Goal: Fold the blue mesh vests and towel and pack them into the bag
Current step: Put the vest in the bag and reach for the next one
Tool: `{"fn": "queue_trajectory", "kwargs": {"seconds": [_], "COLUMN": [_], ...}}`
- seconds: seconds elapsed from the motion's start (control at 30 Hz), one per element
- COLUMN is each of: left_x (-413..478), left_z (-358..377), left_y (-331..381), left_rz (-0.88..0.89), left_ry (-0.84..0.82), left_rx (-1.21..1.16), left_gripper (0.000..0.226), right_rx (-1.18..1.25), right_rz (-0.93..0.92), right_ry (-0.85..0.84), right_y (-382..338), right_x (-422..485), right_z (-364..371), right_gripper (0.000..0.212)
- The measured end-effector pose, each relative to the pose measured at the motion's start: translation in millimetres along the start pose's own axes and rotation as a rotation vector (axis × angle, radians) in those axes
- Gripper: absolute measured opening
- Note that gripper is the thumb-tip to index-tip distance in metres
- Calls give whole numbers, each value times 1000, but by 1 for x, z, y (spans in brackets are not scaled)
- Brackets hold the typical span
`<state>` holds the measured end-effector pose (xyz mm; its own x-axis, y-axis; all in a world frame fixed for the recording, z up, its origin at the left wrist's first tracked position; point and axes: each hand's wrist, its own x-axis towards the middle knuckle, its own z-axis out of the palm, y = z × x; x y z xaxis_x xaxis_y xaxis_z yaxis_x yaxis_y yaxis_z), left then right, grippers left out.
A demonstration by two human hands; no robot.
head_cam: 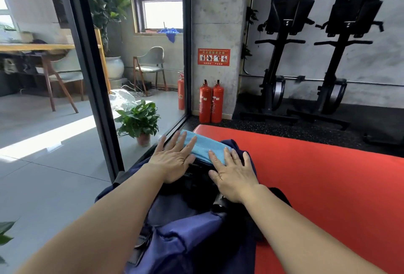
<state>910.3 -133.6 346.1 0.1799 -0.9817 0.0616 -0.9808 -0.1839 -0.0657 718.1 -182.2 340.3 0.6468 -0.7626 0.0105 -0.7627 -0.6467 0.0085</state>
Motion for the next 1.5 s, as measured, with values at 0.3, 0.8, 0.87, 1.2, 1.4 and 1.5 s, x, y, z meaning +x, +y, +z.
{"fn": "queue_trajectory", "kwargs": {"seconds": [0.3,0.8,0.87,1.2,1.4,1.5], "left_x": [-65,-192,-208,-294,-327,-334], "left_z": [-37,-58,-65,-94,-93,-86], "left_y": [78,351,390,546,621,655], "left_rz": [80,437,500,750,923,1001], "left_ry": [6,-118,-106,-103,-89,-92], "left_rx": [-77,-198,-187,-69,-70,-82], "left_gripper": [55,60,61,60,60,60], "right_rx": [-144,-144,-142,-87,-39,-39], "right_rz": [92,552,607,865,1020,1082], "right_ry": [-30,-77,-55,-44,-61,-88], "right_y": [57,171,186,249,273,285], "right_x": [-118,-401,-437,-607,-685,-712], "right_z": [-33,-44,-43,-22,-1,8], "right_gripper": [58,60,59,55,55,55]}}
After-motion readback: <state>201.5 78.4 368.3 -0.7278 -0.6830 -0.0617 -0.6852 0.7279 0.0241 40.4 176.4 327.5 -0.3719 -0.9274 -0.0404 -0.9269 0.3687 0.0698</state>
